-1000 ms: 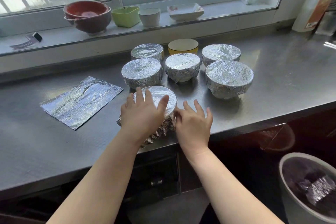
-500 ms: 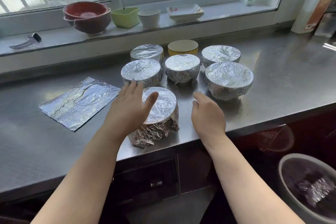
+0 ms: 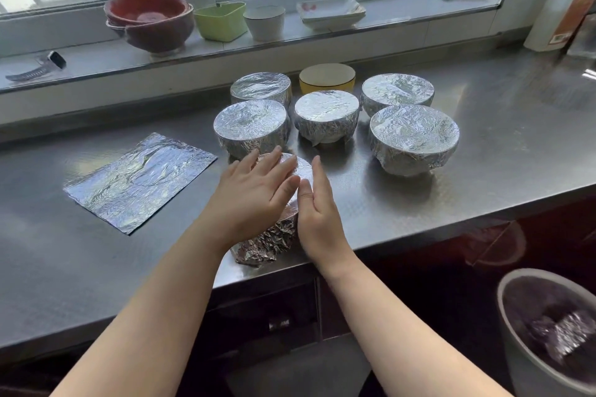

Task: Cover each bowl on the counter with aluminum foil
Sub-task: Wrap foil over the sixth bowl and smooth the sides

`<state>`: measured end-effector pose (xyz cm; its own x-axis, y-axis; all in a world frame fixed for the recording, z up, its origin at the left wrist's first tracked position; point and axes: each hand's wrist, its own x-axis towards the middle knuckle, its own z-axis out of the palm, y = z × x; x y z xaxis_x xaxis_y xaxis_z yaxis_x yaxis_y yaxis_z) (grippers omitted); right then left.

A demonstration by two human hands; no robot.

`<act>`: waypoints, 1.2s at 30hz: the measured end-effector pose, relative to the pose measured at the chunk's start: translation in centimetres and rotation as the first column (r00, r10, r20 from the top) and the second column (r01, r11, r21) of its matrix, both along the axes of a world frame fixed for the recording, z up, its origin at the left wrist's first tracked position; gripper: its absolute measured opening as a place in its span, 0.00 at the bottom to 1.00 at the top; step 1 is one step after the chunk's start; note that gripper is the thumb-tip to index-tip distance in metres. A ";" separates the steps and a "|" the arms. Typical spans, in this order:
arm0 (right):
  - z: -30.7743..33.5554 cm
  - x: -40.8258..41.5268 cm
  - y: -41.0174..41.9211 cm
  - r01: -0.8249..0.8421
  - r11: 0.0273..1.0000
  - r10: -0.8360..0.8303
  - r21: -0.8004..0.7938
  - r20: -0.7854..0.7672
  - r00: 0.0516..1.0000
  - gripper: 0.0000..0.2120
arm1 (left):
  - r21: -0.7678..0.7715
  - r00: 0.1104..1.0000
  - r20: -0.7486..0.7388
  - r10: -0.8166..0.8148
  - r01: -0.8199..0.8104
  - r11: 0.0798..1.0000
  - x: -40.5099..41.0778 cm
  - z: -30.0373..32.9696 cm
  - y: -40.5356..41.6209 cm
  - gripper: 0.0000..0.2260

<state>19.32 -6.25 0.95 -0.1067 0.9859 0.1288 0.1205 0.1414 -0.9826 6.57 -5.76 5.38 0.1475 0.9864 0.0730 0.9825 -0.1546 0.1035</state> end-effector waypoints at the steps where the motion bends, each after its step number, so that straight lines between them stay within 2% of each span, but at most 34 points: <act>1: 0.0 -0.1 -0.1 -0.002 1.000 0.002 -0.016 -0.028 1.000 0.25 | 0.004 1.000 0.004 -0.001 0.001 1.000 0.0 0.0 0.1 0.37; 8: 0.6 0.1 -0.1 -0.039 0.994 0.032 -0.098 -0.074 0.997 0.27 | 0.018 0.999 0.042 -0.002 0.001 1.000 0.2 0.1 -0.1 0.36; 13: 0.7 0.6 0.7 -0.094 0.990 0.085 -0.105 -0.084 0.993 0.24 | 0.002 0.998 0.043 0.055 -0.055 0.998 0.4 0.0 -0.2 0.34; 17: 0.6 1.5 1.3 -0.160 0.978 0.144 -0.132 -0.117 0.983 0.22 | -0.017 0.999 0.014 0.053 -0.052 0.998 -0.2 0.6 -0.6 0.39; 22: 1.4 3.3 3.2 -0.299 0.935 0.273 -0.191 -0.149 0.950 0.17 | -0.013 1.000 -0.008 0.018 -0.018 1.000 -1.4 1.2 -1.9 0.38; 26: 1.7 4.5 4.5 -0.388 0.899 0.379 -0.203 -0.086 0.921 0.17 | 0.039 0.999 0.004 0.040 -0.040 0.998 -1.4 0.6 -3.0 0.36; 31: 1.6 4.3 4.4 -0.301 0.942 0.300 -0.147 -0.024 0.953 0.12 | 0.013 0.998 0.050 0.048 -0.048 0.999 -1.2 0.8 -3.1 0.41; 32: 1.6 4.4 4.3 -0.271 0.955 0.269 -0.118 -0.030 0.963 0.13 | 0.004 0.998 0.058 0.040 -0.040 0.999 -1.2 1.2 -3.0 0.41; 34: 1.4 4.8 4.3 -0.207 0.975 0.203 -0.074 -0.059 0.977 0.21 | -0.008 0.999 0.034 0.023 -0.023 1.000 -1.1 2.1 -2.9 0.42; 36: 1.3 5.4 4.3 -0.149 0.988 0.147 -0.029 -0.070 0.987 0.20 | -0.022 1.000 0.001 0.026 -0.026 0.999 -0.9 2.9 -2.8 0.40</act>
